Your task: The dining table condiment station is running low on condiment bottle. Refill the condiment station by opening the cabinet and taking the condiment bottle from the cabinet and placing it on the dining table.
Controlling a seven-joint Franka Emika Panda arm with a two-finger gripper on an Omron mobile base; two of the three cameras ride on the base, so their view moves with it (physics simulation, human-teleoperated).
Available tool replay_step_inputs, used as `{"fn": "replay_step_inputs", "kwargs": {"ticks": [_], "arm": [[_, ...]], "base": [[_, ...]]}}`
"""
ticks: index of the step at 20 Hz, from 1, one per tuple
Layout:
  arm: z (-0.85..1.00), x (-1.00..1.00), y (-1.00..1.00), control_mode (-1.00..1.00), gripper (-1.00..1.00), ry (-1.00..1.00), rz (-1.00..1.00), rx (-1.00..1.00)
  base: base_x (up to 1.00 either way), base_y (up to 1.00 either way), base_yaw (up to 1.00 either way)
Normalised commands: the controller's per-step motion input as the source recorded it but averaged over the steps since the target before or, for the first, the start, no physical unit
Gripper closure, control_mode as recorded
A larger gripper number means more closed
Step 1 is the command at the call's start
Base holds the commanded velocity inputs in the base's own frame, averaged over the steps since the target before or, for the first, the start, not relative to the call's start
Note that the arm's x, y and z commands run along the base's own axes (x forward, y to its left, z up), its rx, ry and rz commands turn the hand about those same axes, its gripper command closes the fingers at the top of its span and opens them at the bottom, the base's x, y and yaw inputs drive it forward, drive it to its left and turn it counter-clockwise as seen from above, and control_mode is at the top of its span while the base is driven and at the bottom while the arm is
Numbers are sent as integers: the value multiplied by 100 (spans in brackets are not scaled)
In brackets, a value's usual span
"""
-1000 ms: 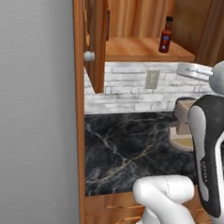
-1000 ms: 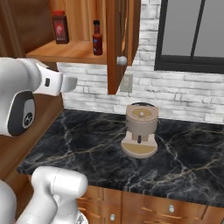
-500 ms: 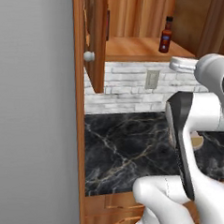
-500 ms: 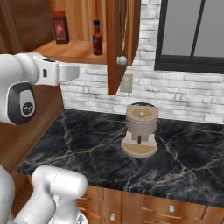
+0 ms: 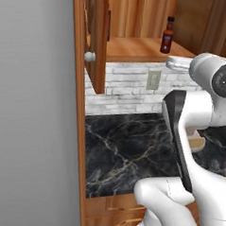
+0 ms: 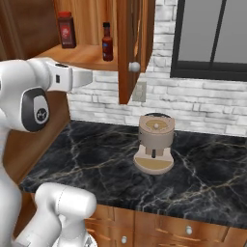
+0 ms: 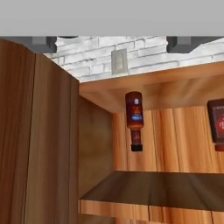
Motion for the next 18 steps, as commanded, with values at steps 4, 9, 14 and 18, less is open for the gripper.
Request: {"fn": "replay_step_inputs", "kwargs": {"ticks": [4, 9, 14, 18], "arm": [[1, 15, -14, -100, -100, 0, 0, 1], [2, 12, -29, -100, -100, -6, 0, 2], [7, 45, 9, -100, -100, -5, 0, 0], [15, 56, 42, -100, -100, -2, 0, -3]], "base": [[0, 0, 0], [0, 0, 0], [0, 0, 0], [0, 0, 0]]}}
